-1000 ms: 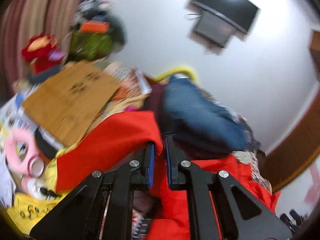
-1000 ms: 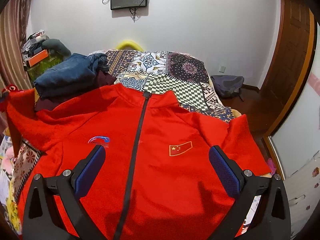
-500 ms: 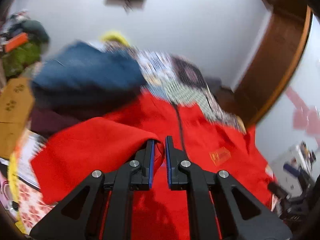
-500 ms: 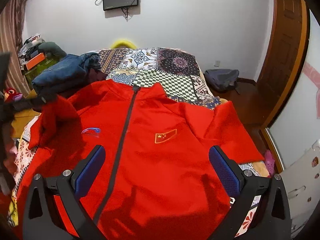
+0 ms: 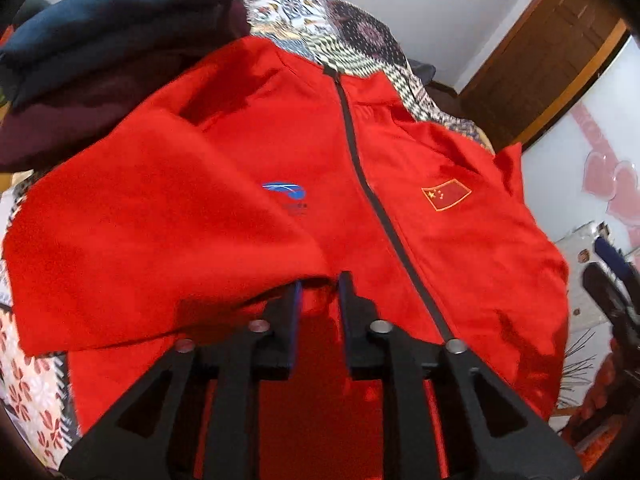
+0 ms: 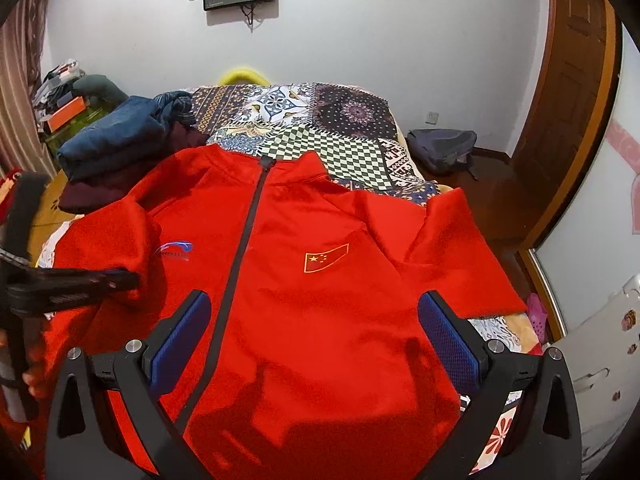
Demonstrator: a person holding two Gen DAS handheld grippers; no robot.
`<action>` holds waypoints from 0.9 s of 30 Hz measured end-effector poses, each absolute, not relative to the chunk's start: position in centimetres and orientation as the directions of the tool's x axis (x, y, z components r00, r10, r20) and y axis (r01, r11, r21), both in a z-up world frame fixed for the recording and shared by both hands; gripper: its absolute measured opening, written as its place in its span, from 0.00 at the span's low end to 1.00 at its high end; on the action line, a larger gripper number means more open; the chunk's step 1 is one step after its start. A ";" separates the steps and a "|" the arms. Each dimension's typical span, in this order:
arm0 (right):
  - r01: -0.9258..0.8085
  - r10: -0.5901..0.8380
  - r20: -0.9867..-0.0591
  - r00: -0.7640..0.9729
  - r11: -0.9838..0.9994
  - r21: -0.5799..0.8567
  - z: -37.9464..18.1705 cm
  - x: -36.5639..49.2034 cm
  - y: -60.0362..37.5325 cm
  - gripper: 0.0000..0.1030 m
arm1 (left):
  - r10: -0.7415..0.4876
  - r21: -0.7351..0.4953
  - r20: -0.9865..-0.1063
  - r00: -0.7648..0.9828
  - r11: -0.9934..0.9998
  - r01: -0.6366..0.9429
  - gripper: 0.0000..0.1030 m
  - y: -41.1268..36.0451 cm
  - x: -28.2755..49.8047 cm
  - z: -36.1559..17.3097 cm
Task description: Fold large clothes
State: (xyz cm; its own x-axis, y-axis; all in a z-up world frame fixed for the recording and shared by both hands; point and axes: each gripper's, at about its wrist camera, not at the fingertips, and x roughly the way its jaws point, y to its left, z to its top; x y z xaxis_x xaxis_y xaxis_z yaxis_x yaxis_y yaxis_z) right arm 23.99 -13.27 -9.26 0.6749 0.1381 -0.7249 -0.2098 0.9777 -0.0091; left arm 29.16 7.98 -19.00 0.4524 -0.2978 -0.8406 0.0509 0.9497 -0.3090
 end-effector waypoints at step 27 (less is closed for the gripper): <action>-0.257 0.083 -0.723 0.686 0.957 -0.134 -9.2 23.8 -9.3 1.00 | -0.332 -0.630 -0.748 0.575 0.628 -0.457 0.65 29.4 21.1 -25.0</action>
